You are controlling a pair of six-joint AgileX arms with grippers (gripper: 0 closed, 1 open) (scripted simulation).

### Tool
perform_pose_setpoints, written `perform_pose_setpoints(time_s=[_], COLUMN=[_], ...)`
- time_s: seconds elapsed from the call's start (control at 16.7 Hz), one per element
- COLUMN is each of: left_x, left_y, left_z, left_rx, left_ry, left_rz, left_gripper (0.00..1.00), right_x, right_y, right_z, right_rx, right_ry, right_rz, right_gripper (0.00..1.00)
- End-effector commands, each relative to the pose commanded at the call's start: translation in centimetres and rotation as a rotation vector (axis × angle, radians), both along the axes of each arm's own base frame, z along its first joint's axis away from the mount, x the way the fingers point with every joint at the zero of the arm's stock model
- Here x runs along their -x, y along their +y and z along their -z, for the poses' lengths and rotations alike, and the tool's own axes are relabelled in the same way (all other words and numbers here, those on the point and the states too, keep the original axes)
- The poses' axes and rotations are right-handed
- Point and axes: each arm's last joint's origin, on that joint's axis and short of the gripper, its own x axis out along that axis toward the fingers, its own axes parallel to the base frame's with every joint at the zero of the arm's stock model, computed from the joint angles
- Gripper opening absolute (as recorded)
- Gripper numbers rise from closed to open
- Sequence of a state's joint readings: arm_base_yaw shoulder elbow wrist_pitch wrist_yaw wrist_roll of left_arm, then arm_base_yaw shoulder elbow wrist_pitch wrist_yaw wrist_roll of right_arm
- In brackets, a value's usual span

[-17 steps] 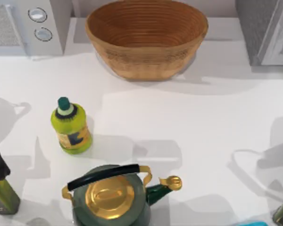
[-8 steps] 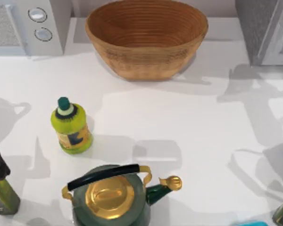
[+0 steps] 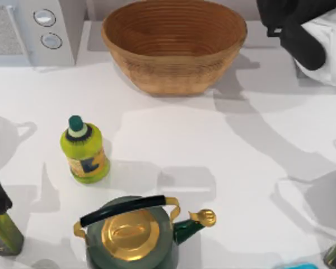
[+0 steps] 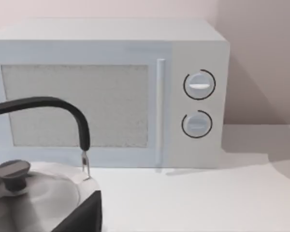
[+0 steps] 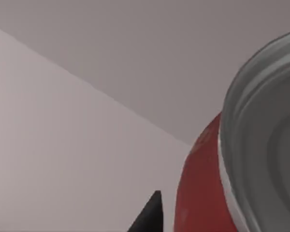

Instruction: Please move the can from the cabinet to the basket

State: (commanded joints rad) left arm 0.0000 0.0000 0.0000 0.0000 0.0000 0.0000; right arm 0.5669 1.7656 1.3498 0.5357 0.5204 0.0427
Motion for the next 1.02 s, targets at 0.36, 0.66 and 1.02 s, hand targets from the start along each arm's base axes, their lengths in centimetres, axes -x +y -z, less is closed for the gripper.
perform_pose_setpoints(time_s=[0.36, 0.66, 1.02], left_x=[0.0, 0.0, 0.0], left_y=[0.0, 0.0, 0.0], left_z=[0.0, 0.0, 0.0], left_rx=[0.0, 0.0, 0.0], left_ry=[0.0, 0.0, 0.0], left_rz=[0.0, 0.0, 0.0], left_gripper=[1.0, 1.0, 1.0], right_x=[-4.1, -4.4, -5.9], right_y=[9.0, 10.3, 10.4], right_z=[8.1, 9.5, 10.2], right_rx=[0.07, 0.085, 0.084], right_ry=[0.092, 0.106, 0.107], right_rz=[0.055, 0.066, 0.067], right_gripper=[0.0, 0.0, 0.0])
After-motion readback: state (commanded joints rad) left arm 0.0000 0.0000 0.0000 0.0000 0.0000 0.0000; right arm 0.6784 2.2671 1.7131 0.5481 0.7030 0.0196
